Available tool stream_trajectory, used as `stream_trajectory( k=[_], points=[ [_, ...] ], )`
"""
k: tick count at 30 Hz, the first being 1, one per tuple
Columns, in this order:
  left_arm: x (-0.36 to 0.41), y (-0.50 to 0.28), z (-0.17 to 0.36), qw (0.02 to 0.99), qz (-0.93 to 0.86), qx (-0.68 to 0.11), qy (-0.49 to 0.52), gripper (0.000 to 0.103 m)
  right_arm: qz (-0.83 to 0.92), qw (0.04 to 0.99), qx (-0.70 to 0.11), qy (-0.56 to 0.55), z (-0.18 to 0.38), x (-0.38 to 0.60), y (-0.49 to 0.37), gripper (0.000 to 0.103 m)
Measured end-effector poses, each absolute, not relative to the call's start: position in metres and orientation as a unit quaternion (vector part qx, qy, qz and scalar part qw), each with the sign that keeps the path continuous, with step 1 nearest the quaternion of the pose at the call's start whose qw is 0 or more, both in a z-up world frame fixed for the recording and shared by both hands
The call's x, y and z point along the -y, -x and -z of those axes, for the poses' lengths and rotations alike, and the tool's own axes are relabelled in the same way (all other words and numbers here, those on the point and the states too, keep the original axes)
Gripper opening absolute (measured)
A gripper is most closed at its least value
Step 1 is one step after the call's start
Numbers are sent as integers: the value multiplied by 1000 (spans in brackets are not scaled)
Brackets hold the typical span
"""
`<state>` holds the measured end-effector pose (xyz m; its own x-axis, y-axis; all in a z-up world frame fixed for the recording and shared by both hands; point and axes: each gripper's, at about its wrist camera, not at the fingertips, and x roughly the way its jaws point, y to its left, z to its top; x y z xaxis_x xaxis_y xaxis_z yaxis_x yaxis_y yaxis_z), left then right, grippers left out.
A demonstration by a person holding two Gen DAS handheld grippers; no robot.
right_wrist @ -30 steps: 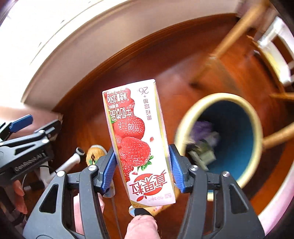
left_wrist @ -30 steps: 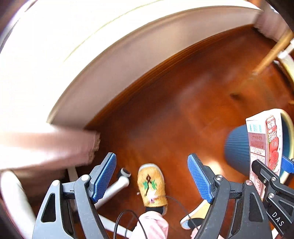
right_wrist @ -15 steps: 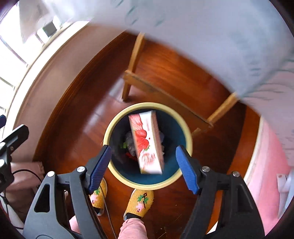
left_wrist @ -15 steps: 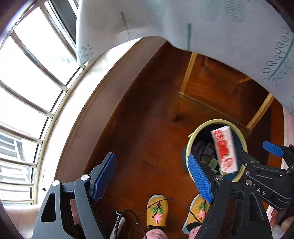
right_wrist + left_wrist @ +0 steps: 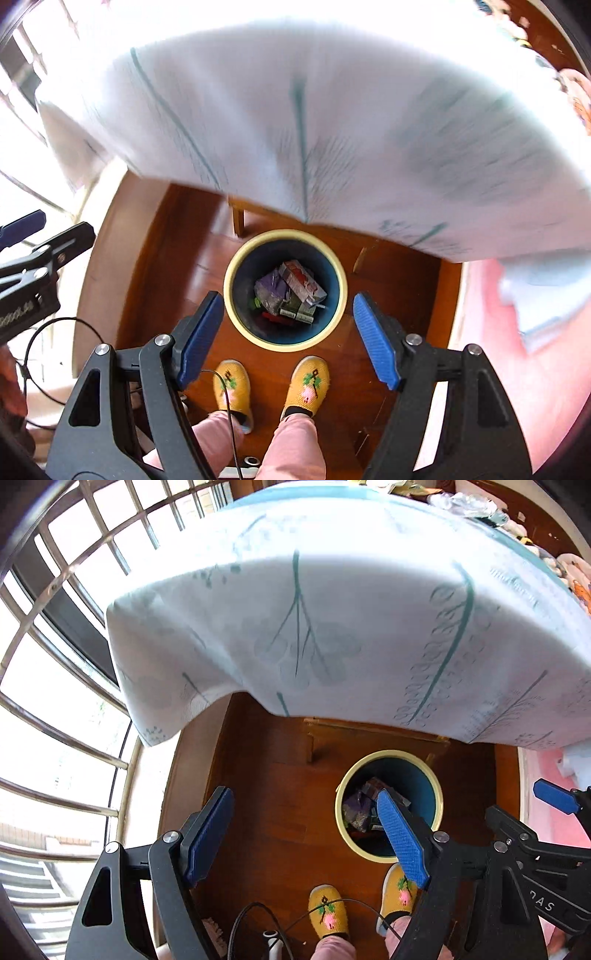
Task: Collect trash
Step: 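Raise both empty tools from the bin back over the table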
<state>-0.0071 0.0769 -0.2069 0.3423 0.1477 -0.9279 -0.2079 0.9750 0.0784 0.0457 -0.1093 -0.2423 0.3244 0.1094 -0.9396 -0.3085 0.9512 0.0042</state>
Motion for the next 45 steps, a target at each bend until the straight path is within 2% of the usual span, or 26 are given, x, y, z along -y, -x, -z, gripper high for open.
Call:
stream_trajectory(
  k=[16,21,25,31,35,40,45],
  points=[
    [-37,-33,-29,913,19,-405,-46,82,-59,890,-452,20,20,152,-35,70],
    [-15,-57,-79,930,50,-359,-66,82,-43,907,-420,3,-29,171,-55,70],
    [-6,-88,-103,930,59,-360,-43,82,-41,912,-408,-4,-40,180,-78,70],
    [-2,-174,-102,906,45,-421,24,82,-54,914,-402,-7,-43,204,-140,70],
    [-5,-238,-78,876,44,-474,81,82,-81,910,-406,-11,-38,228,-199,70],
    [-1,-309,-36,842,-1,-522,132,74,-118,890,-440,-9,-22,259,-283,70],
    [7,-374,5,811,-28,-557,176,73,-158,877,-453,11,-10,280,-360,70]
  ],
)
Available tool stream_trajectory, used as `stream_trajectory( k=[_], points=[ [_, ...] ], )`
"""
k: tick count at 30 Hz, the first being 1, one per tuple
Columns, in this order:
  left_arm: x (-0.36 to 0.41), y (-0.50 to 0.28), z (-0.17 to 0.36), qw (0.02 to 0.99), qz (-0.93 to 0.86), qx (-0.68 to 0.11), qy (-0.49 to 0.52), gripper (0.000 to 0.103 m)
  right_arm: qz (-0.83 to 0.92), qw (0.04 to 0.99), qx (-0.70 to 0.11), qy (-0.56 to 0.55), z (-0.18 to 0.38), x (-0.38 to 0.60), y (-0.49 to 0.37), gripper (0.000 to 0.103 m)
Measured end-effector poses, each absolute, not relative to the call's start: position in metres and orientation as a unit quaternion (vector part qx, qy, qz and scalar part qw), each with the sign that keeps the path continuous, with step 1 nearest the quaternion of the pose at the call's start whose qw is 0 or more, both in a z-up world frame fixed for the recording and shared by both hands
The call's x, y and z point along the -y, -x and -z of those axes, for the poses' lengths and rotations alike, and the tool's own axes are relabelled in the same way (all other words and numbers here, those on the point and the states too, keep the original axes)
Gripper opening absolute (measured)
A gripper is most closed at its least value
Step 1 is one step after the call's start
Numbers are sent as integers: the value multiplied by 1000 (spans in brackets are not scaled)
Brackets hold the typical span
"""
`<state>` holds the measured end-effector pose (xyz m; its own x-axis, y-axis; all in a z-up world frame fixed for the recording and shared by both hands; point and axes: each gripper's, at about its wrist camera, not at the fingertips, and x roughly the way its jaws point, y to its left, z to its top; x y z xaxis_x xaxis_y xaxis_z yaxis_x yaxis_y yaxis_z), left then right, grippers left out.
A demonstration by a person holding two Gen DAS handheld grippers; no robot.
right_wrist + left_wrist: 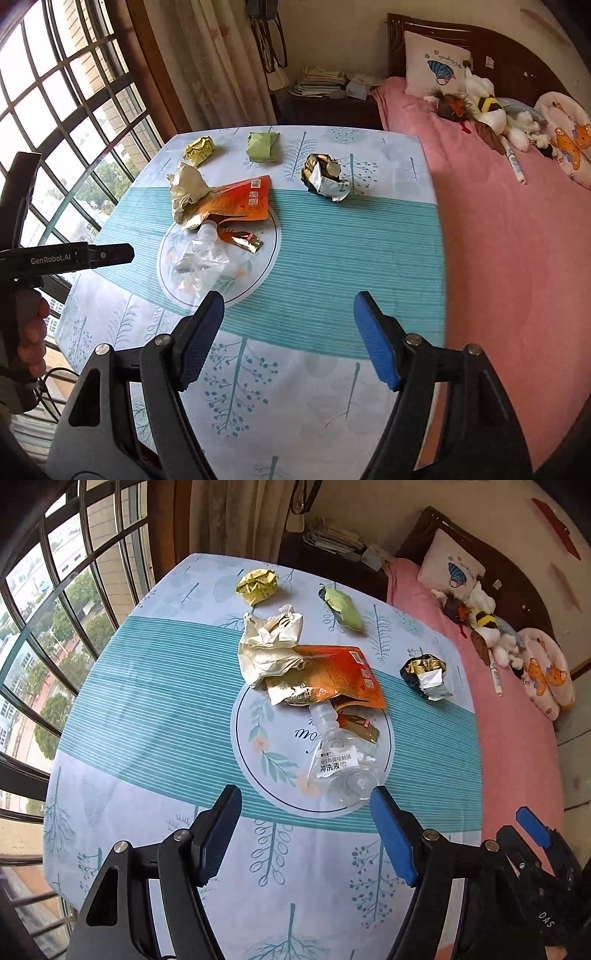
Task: Collect trash
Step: 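Raise both empty tools from the bin back over the table, then grasp the black-yellow foil wrapper with the right tool while the left tool grasps the clear bottle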
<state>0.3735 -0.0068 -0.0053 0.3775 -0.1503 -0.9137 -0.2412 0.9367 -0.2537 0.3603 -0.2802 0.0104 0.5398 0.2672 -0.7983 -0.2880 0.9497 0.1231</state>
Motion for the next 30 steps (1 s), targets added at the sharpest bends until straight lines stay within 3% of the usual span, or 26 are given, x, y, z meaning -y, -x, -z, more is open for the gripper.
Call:
stream_trajectory(
  k=[4,14,25,27,29,30],
  points=[
    [12,-411,42,788,-58,-586,182,68,-185,864,-468,2,0,292,-418,70],
    [31,-458,97,748,-62,-640,165,68,-200,851,-485,4,24,292,-538,70],
    [58,-481,126,728,-43,-663,168,68,-199,844,-495,45,74,256,-609,70],
    [61,-483,130,726,-39,-663,177,64,-197,844,-495,54,84,250,-614,70],
    [64,-484,129,732,-38,-657,177,61,-200,844,-495,57,91,247,-616,64],
    [66,-485,130,732,-34,-656,180,59,-205,843,-495,55,93,246,-615,52]
  ],
)
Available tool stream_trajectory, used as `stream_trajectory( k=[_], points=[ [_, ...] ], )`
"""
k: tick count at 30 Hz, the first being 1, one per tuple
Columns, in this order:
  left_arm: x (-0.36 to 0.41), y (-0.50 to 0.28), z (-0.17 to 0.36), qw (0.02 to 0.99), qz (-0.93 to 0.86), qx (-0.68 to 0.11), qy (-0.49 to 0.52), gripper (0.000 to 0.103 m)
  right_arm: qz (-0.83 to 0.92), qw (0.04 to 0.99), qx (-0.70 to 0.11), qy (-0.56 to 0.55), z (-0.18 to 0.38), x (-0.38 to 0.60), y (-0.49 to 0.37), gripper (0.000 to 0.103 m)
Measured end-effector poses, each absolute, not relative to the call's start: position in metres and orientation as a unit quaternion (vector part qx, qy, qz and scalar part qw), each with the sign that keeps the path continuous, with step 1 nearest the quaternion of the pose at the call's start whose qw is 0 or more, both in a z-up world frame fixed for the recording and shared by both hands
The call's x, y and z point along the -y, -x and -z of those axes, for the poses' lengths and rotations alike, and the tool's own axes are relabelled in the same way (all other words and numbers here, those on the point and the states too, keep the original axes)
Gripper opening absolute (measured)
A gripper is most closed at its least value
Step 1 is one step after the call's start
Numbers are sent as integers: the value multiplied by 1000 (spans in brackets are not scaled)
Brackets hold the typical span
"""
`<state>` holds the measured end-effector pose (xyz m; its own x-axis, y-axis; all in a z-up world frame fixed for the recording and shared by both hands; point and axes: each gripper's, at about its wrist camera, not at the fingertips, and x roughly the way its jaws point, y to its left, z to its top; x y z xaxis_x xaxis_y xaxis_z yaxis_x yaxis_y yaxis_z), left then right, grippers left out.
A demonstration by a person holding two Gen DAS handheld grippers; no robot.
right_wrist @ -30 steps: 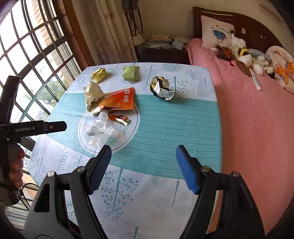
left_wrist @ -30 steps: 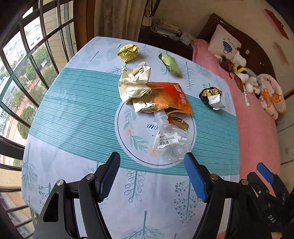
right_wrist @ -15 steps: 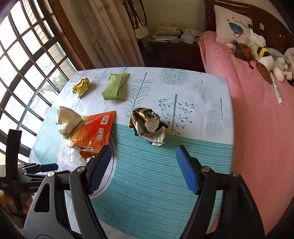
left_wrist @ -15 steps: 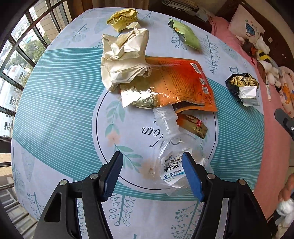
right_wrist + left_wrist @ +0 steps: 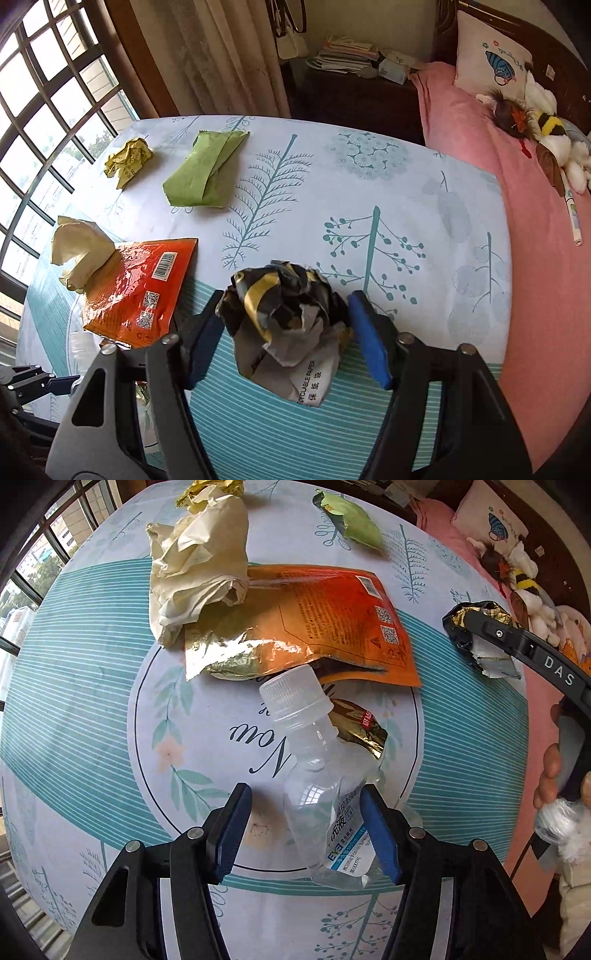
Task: Collect trash
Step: 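Grasp the black-yellow foil wrapper with the right tool while the left tool grasps the clear bottle, then carry the foil wrapper and clear bottle in both tools over the bin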
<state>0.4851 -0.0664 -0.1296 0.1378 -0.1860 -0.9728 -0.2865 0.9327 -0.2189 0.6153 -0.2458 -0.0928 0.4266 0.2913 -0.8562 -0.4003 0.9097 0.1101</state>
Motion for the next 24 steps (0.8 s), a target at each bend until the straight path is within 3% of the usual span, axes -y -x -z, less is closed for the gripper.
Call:
stream_trajectory(
  k=[2,5,9,24],
  points=[
    [71,-487,130,737,-35,-651,178,56,-210,847,-485,56,92,245,-611,47],
    [76,-488,129,744,-28,-643,179,43,-218,844,-487,53,91,246,-601,44],
    [83,-488,123,757,-30,-628,176,36,-231,837,-494,43,89,254,-574,40],
    [74,-401,51,805,-2,-582,114,33,-252,814,-524,-15,62,261,-406,38]
  ],
)
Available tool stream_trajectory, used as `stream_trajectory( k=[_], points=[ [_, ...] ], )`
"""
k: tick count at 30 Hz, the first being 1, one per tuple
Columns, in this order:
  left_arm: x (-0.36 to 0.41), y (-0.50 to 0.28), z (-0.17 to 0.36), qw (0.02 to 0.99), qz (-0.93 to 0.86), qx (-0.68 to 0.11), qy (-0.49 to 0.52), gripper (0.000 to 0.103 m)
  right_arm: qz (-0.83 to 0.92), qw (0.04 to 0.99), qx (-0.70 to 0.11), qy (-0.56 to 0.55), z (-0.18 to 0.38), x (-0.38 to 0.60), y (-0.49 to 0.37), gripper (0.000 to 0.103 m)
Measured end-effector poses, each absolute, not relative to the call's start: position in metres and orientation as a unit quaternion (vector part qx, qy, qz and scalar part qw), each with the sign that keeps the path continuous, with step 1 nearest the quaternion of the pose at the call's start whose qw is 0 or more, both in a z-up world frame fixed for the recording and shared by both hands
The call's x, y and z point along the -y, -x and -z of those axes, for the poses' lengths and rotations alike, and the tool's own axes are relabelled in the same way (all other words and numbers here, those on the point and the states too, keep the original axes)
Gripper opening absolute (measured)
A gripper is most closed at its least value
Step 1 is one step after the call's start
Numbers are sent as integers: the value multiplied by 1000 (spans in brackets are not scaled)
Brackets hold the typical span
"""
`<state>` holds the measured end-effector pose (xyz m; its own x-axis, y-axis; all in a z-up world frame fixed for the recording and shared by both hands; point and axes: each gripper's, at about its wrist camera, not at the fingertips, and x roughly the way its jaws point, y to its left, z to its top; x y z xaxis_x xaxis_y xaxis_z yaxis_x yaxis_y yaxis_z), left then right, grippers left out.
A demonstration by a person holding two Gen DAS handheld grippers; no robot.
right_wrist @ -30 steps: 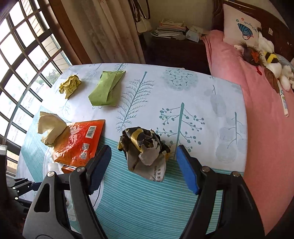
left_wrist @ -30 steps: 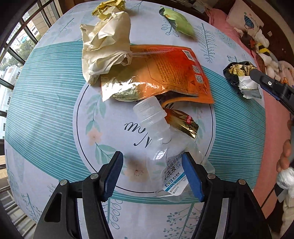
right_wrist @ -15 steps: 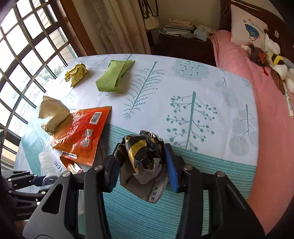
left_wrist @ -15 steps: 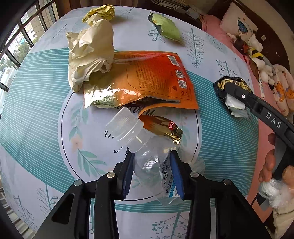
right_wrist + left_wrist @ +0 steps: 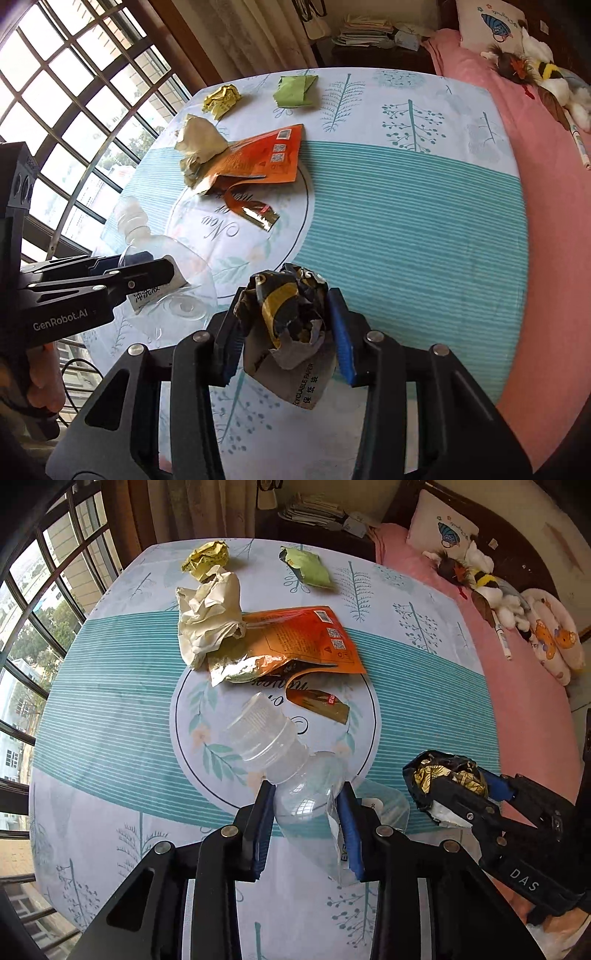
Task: Collect trash
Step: 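Carry the foil wrapper and clear bottle in both tools over the bin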
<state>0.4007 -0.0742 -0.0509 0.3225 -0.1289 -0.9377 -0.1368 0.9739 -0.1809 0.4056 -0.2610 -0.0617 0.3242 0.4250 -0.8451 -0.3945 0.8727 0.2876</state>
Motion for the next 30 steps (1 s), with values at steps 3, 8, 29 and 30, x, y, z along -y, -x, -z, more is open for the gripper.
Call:
stream_trajectory(
  k=[3,8,29,30],
  points=[
    [68,-367,31,818,10,-567,99,33,-246,823,-512,-19,43,254,-367,38],
    [50,-295,-3,838,43,-538,74,33,-220,845,-487,-28,12,237,-296,38],
    [-16,-45,1,836,139,-531,10,34,-117,840,-522,-89,25,178,-19,38],
    [-13,-41,8,833,139,-535,6,34,-114,836,-529,-89,33,179,-14,38]
  ],
)
